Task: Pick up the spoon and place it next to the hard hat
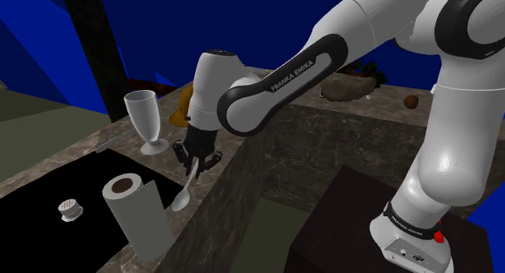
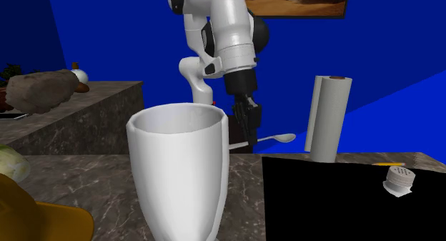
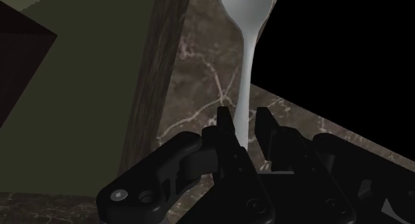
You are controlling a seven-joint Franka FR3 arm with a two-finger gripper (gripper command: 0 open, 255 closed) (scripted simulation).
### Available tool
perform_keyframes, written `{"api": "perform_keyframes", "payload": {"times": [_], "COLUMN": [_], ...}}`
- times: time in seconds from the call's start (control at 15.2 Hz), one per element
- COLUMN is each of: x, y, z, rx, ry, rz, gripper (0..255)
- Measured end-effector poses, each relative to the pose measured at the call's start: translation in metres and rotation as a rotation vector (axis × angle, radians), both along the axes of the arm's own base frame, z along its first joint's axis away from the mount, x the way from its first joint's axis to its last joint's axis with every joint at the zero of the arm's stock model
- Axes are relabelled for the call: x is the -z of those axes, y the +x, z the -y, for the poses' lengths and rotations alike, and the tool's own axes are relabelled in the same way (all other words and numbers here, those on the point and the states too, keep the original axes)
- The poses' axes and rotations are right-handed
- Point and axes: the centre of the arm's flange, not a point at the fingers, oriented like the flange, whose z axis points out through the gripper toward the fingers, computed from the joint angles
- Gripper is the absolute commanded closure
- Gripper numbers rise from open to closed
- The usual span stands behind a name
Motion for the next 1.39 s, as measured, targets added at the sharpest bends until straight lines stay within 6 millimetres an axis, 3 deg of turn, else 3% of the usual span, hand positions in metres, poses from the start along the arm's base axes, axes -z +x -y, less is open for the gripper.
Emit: {"api": "perform_keyframes", "payload": {"times": [1.39], "x": [-0.111], "y": [0.001], "z": [0.0], "rx": [0.0], "ry": [0.0], "rz": [0.0], "gripper": [255]}}
